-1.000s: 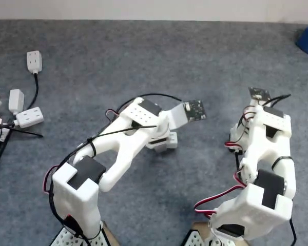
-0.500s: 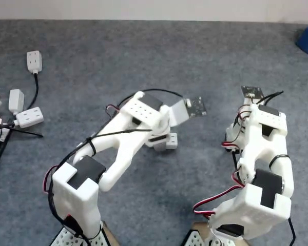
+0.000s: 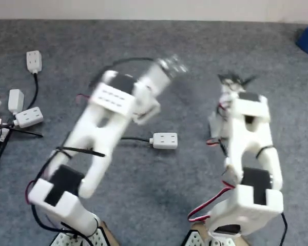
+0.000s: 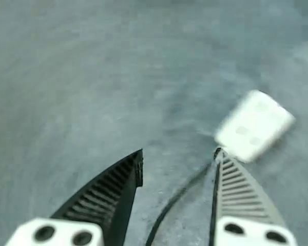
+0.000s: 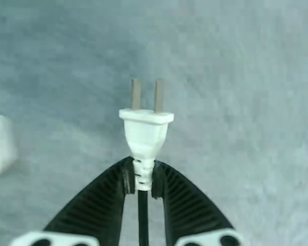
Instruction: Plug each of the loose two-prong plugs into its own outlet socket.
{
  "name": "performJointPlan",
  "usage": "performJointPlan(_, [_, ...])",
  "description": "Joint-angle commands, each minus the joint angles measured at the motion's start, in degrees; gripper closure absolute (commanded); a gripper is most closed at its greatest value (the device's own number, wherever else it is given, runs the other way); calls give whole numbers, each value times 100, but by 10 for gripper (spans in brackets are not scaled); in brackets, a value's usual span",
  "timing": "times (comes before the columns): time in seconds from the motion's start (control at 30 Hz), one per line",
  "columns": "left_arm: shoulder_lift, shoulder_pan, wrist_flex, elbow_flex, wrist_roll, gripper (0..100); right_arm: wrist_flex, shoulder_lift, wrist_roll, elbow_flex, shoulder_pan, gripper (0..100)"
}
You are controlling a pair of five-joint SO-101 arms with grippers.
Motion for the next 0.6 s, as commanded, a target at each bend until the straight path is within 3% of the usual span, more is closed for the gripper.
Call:
performJointPlan(0.0, [-391,-1138,-193,-207,1002,777,435,-40,-141,-1121,-778,992])
performJointPlan(0.17, [-382,-2176,79,-198,932,776,734,-57,-123,-2070,-1736,992])
performJointPlan(0.3, [-338,-2615,123,-163,651,776,400,-92,149,-2044,-2352,992])
performJointPlan(0.57, [-391,-2985,-114,180,633,779,-585,-1218,158,-1174,-2598,991])
